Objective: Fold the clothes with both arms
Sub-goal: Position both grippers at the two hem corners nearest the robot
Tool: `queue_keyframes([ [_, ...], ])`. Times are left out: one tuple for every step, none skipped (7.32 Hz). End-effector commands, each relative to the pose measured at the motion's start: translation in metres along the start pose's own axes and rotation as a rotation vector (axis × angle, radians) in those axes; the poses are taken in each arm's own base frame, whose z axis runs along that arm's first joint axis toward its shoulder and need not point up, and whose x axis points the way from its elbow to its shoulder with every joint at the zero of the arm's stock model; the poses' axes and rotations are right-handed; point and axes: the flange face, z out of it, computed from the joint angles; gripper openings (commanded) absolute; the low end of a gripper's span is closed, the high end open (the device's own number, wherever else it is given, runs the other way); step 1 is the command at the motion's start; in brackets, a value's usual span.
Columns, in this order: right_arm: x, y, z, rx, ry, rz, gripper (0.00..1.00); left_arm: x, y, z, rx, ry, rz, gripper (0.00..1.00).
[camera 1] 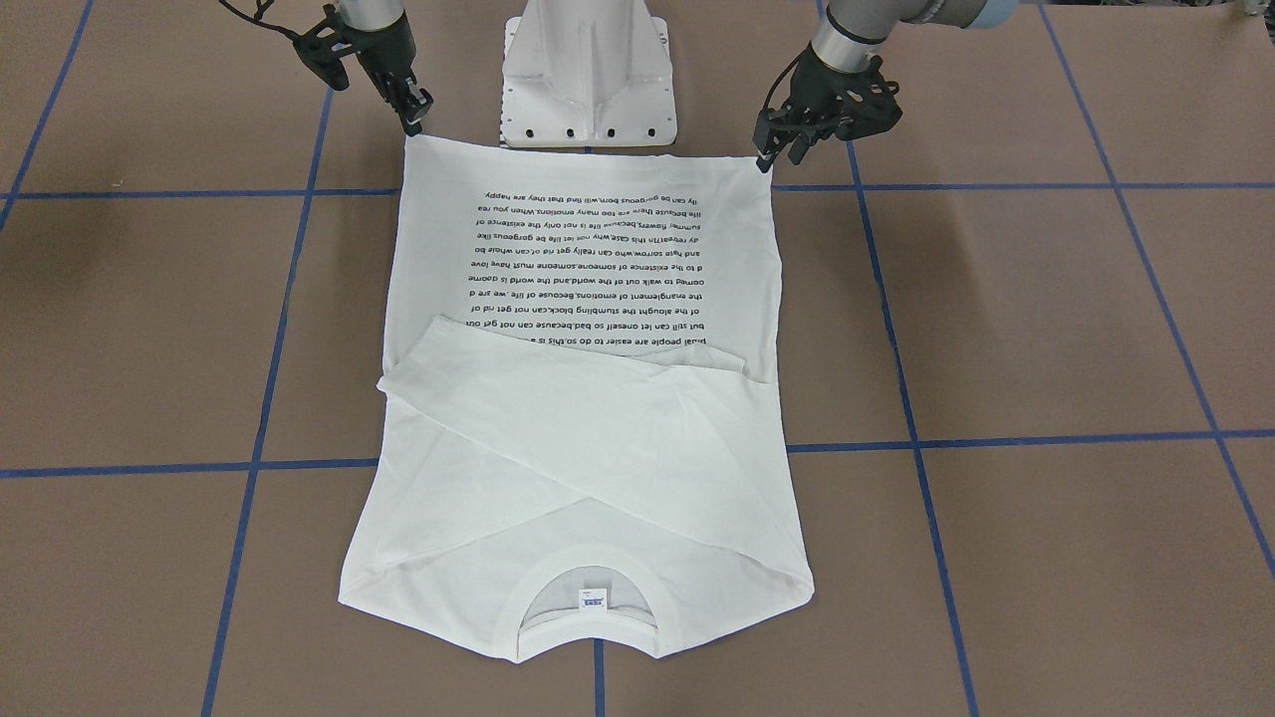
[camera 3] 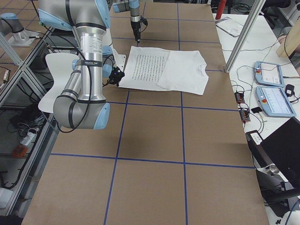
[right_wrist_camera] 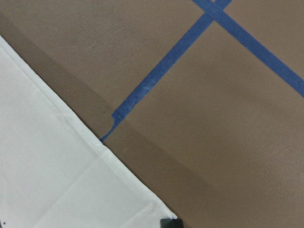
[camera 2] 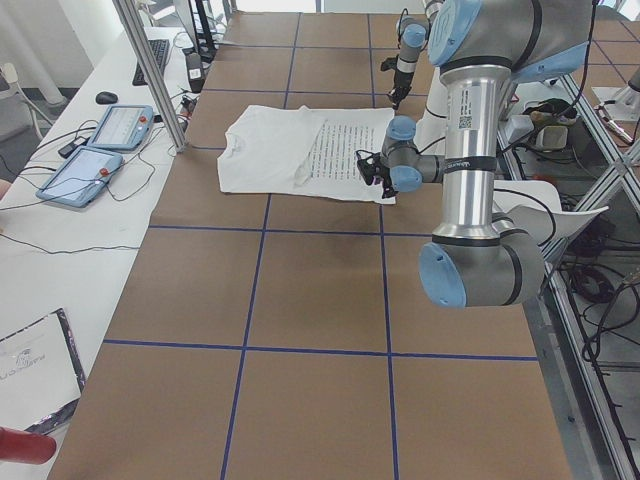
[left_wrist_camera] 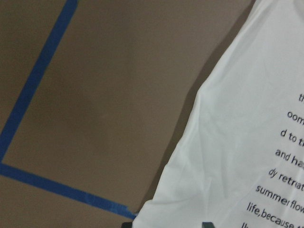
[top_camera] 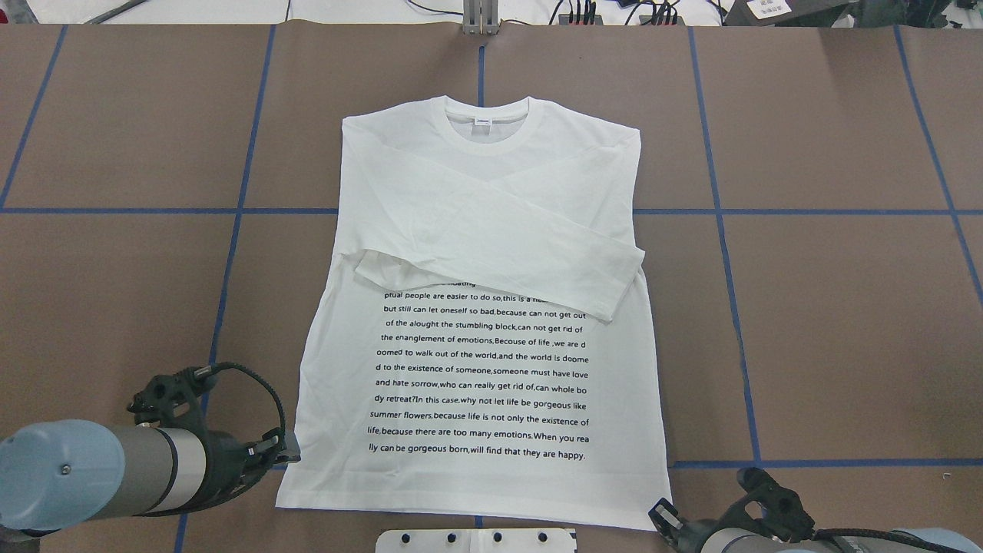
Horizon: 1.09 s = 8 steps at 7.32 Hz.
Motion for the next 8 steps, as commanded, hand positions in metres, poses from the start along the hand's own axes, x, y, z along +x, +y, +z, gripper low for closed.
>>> queue_keyframes([
  [0.000,0.000,0.000,-0.001,-0.001,0.001,0.00,-0.008,0.013,0.012,-0.012,-0.031,0.004,0.68],
  [-0.001,0.001,-0.001,-0.002,-0.002,0.000,0.00,-0.011,0.017,0.020,-0.016,-0.044,0.005,0.68],
  [-0.001,0.001,-0.001,-0.002,-0.002,0.001,0.00,-0.012,0.018,0.026,-0.016,-0.053,0.005,0.68],
  [-0.001,0.001,-0.001,-0.002,-0.002,0.000,0.00,-0.013,0.017,0.027,-0.015,-0.057,0.002,0.65],
  [-0.001,0.001,-0.001,-0.002,-0.002,0.000,0.00,-0.014,0.017,0.027,-0.012,-0.058,-0.011,0.63],
  [0.000,0.001,0.000,-0.002,0.000,-0.002,0.00,-0.014,0.018,0.028,-0.016,-0.060,-0.023,0.56],
  [0.000,0.001,0.000,-0.002,0.000,0.000,0.00,-0.016,0.021,0.030,-0.019,-0.065,-0.021,0.51],
  [0.000,0.000,0.000,-0.001,-0.001,0.001,0.00,-0.021,0.024,0.040,-0.022,-0.084,-0.029,0.51],
])
